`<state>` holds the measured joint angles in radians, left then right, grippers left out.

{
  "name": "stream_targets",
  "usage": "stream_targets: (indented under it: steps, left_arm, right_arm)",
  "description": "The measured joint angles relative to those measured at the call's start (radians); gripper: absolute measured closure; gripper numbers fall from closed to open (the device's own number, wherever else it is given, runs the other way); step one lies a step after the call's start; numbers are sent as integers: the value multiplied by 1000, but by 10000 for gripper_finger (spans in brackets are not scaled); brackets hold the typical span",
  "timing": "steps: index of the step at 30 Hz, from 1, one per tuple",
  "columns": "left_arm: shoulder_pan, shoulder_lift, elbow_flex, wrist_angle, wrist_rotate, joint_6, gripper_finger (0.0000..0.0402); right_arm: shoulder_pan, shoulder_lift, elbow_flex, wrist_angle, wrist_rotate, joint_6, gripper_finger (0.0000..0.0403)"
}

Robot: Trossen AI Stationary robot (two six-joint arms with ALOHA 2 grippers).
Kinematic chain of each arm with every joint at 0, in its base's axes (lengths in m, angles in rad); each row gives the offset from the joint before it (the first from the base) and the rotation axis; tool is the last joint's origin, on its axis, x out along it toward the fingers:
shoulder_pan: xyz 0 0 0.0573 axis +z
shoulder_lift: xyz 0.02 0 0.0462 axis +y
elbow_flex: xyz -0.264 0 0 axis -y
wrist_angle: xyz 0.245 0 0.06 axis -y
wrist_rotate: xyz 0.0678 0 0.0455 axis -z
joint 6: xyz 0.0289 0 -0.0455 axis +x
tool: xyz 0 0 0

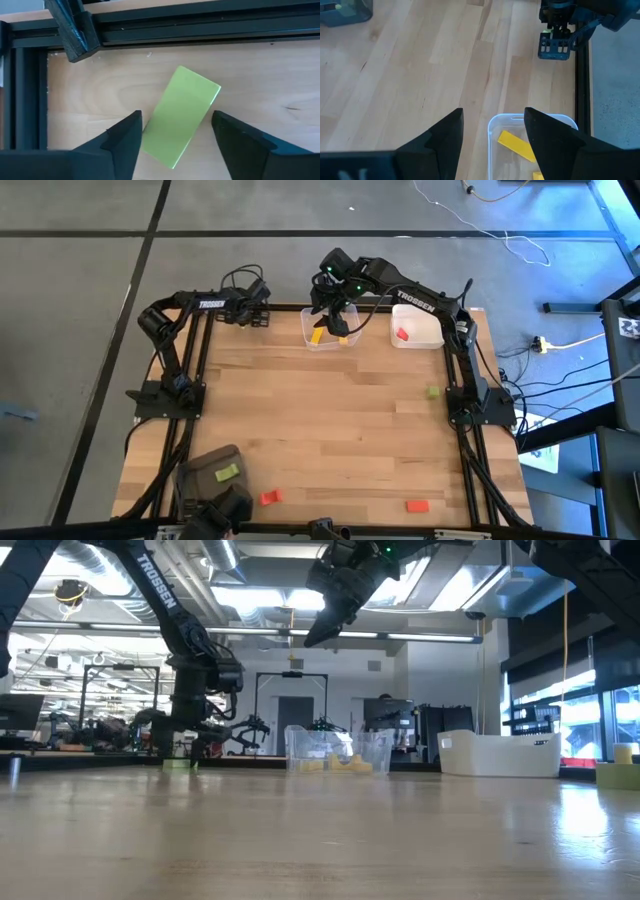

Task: Sort & place blocks by color
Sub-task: Put the left green block into the black bin

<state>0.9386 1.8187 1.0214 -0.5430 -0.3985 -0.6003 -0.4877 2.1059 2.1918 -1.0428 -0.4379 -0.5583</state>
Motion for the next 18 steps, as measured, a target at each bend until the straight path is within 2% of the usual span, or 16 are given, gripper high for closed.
stream_targets:
  steps: [12, 18]
  left_arm:
    - [11, 1, 1, -59, 59, 0, 261]
    - [10, 0, 10, -108, 80, 27, 283]
  right_arm:
    - [0, 0, 0, 6, 0, 0, 192]
    - [0, 0, 0, 7, 0, 0, 192]
